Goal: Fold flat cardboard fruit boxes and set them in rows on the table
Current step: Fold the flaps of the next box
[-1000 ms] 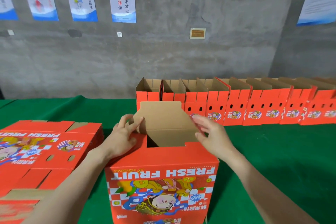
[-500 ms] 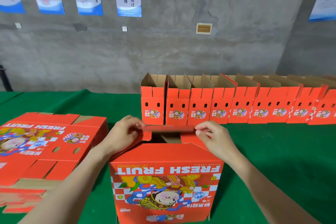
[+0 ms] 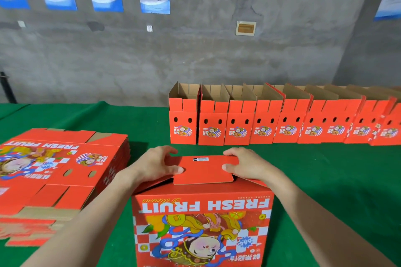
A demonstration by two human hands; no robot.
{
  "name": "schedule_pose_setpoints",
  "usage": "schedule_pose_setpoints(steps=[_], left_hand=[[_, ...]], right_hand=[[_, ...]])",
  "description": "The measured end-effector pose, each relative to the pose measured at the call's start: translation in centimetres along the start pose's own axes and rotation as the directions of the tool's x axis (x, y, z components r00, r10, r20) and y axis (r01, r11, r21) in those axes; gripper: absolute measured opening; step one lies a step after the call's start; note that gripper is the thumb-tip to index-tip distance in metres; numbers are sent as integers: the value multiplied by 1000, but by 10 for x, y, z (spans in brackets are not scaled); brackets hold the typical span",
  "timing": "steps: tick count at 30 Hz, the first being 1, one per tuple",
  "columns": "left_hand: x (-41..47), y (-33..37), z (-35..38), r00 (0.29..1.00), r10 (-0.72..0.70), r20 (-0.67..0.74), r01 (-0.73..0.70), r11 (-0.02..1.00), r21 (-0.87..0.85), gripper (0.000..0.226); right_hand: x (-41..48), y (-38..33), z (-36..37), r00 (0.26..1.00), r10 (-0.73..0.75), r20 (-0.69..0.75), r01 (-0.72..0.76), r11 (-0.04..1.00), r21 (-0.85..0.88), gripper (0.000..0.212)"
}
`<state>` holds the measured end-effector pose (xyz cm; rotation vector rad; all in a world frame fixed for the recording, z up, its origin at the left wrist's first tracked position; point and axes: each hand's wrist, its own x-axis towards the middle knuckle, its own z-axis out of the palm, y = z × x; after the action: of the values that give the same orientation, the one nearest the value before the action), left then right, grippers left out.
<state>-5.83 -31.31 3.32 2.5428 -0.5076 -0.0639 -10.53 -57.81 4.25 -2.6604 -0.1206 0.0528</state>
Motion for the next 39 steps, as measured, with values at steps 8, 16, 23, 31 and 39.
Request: schedule_pose_setpoints(steps=[8,16,23,31,39], left_hand=[[4,3,2,998,47,32,-51,990,131,57],[6,3,4,999,-1,32,-7,968,250,61],[1,-7,-4,979,-124,-160,66,944,-323,60],[-30,-33,-15,858,-467,213,513,768,-384,51],[-28,-16,-22,916,-401,31,354,766,-537,39]], right_hand=[[-2,-5,5,1000,27,-2,-27,994,-104,63],[0,-9,8,999,40,12,-36,974,-224,60],[-4,2,5,999,22,-46,-26,997,-76,58],[-4,28,-15,944,327,-39,-157,551,819,45],[-31,55,29,904,392,171,-393,603,695,53]])
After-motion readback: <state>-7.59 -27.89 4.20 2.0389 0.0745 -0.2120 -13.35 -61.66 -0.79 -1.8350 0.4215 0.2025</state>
